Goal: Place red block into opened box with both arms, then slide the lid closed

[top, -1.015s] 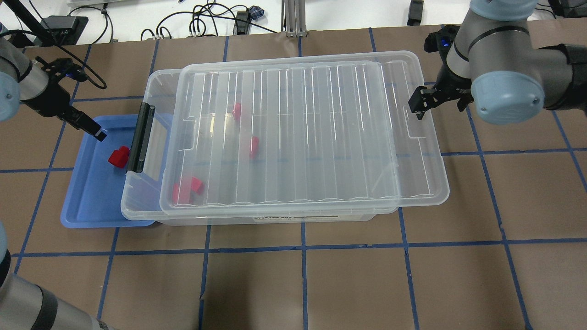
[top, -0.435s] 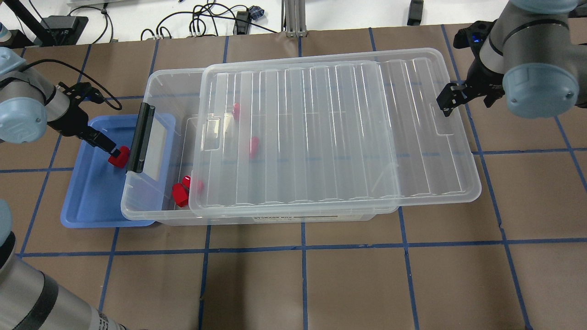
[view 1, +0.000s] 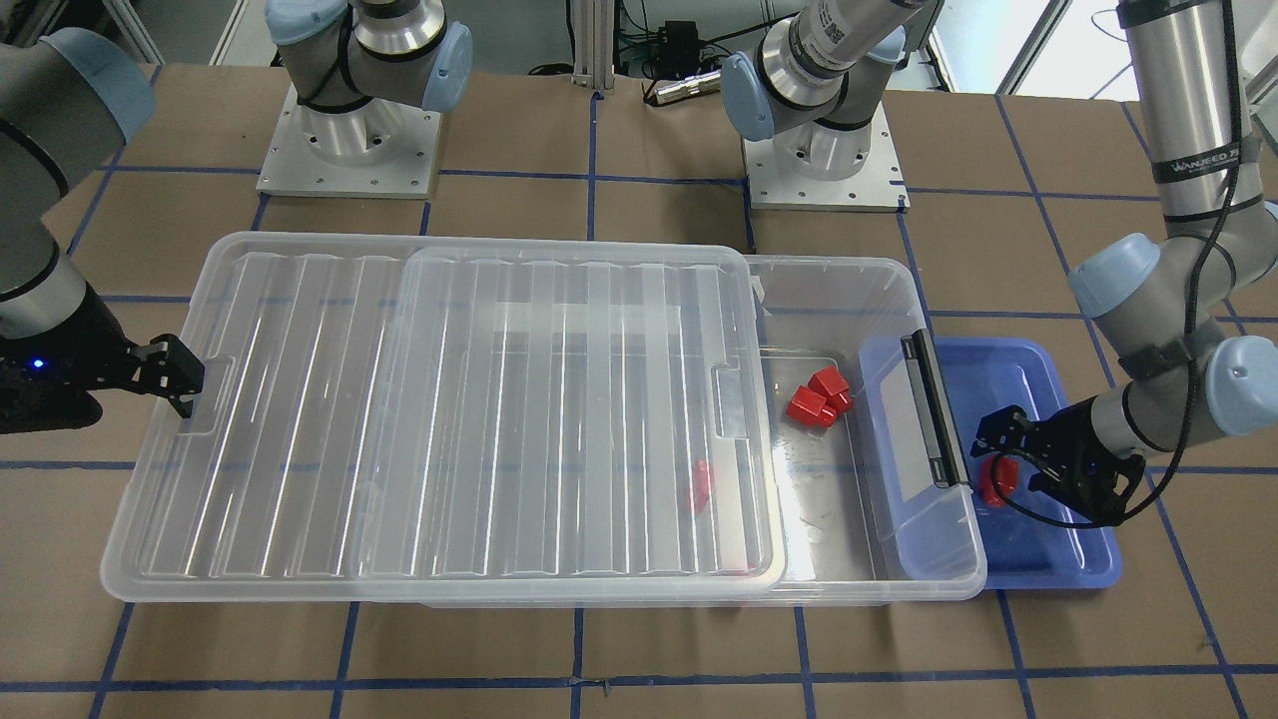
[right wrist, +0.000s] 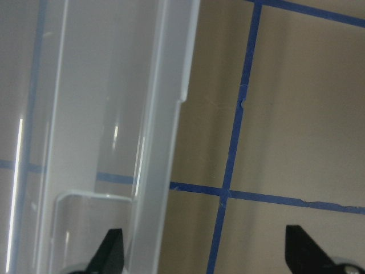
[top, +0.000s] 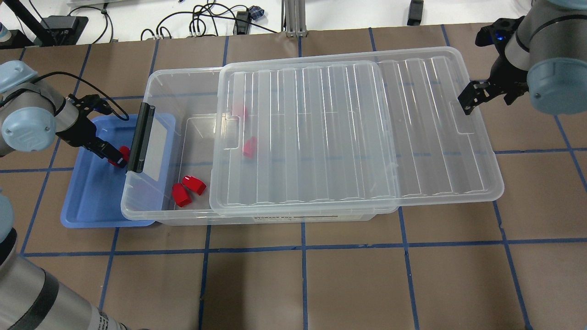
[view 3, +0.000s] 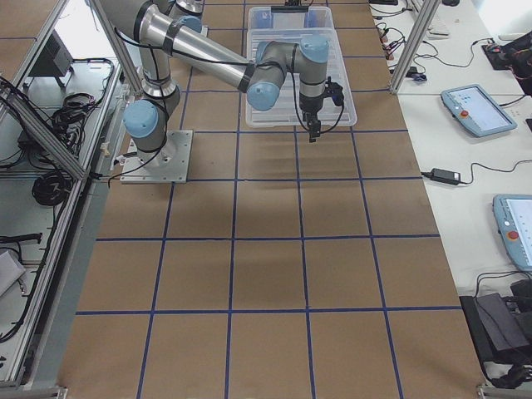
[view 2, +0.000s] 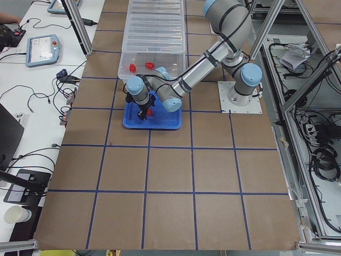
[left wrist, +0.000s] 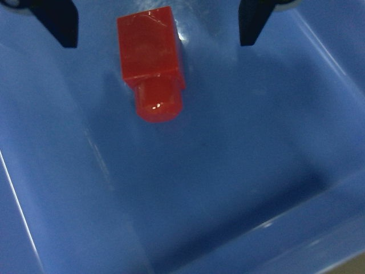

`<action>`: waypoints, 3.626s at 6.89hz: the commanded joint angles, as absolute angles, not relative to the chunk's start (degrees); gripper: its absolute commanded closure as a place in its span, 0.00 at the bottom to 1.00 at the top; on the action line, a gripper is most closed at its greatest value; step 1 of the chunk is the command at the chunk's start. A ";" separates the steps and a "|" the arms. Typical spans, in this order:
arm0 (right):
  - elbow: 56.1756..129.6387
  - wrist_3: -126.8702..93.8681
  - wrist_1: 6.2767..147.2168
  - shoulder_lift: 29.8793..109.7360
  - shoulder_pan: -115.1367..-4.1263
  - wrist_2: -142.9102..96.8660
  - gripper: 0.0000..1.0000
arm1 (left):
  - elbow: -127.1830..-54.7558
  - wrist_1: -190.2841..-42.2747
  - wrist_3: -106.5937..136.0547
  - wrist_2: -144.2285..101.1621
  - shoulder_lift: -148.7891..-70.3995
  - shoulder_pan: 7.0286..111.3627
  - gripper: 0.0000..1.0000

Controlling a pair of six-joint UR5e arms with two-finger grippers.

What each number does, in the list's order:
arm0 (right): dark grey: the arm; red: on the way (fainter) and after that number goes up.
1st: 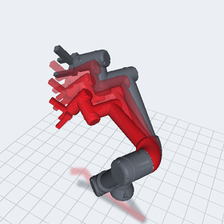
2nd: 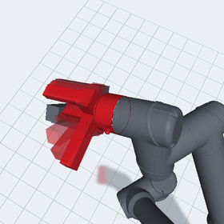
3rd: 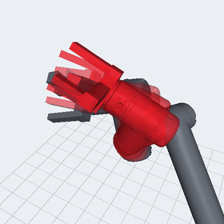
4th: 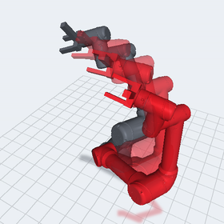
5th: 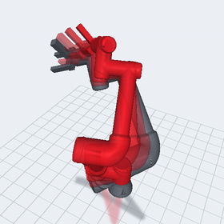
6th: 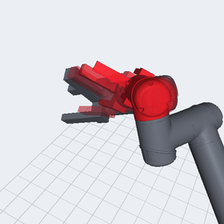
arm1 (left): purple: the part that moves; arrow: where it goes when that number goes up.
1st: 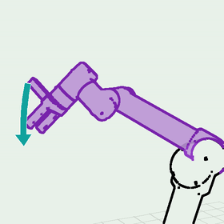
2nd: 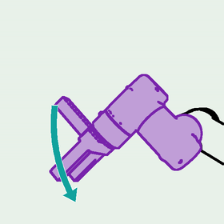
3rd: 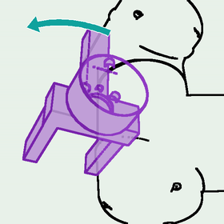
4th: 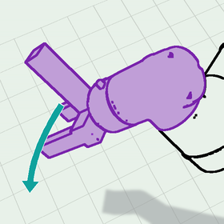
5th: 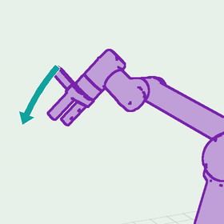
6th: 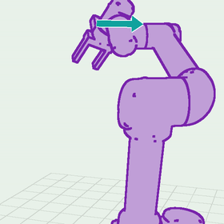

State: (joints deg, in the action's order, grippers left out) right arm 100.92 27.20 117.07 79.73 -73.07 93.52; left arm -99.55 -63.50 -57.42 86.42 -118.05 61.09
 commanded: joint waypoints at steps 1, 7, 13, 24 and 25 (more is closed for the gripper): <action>101.16 29.79 116.98 79.80 -70.50 93.43 0.00 | -99.67 -63.46 -57.13 87.01 -116.99 61.87 1.00; 86.96 22.73 96.65 84.71 -80.81 90.28 0.00 | -75.13 -90.55 -44.03 90.41 -111.36 71.94 1.00; 87.89 -3.60 92.28 90.09 -90.70 89.91 0.00 | -85.39 -80.47 -19.34 89.65 -108.64 87.80 1.00; 90.97 -3.60 92.99 92.64 -90.70 90.00 0.00 | -103.81 -60.73 -7.93 87.80 -108.37 87.19 0.00; 90.97 -3.60 92.99 92.64 -90.70 90.09 0.00 | -101.71 -61.60 -7.82 87.80 -108.02 87.19 0.00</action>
State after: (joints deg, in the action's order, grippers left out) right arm 90.96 -3.60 92.99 92.63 -90.70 90.05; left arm -103.59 -60.90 -9.11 87.84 -108.40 87.19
